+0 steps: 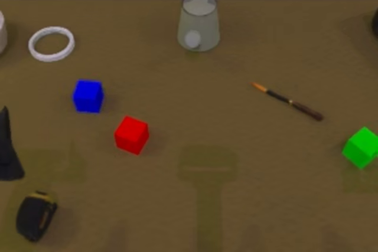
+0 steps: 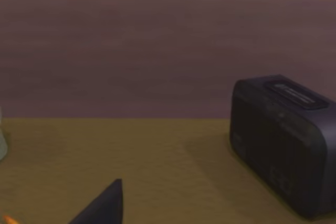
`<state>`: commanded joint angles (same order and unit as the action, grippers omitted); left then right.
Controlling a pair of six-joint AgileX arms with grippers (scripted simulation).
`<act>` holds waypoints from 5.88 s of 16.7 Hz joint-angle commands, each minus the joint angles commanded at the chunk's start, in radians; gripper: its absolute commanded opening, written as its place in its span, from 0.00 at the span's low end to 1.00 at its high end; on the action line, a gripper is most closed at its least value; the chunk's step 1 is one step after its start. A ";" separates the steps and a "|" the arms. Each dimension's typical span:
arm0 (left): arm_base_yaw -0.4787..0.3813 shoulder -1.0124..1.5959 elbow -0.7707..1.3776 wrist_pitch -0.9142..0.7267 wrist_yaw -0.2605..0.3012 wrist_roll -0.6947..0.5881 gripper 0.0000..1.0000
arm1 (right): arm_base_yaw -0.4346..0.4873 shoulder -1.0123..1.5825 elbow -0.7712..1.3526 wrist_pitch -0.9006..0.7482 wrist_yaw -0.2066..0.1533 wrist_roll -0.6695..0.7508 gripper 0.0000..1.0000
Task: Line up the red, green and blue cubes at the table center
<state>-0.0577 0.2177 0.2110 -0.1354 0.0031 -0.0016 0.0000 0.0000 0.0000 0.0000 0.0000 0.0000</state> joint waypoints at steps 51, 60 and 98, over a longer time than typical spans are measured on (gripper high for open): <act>-0.369 2.040 1.268 -0.658 0.001 -0.003 0.32 | 0.000 0.000 0.000 0.000 0.000 0.000 1.00; -0.369 2.040 1.268 -0.658 0.001 -0.003 0.00 | 0.000 0.000 0.000 0.000 0.000 0.000 1.00; -0.539 1.787 1.289 -0.907 -0.021 -0.588 0.00 | 0.000 0.000 0.000 0.000 0.000 0.000 1.00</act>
<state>-0.5963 2.0048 1.4996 -1.0425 -0.0178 -0.5892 0.0000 0.0000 0.0000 0.0000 0.0000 0.0000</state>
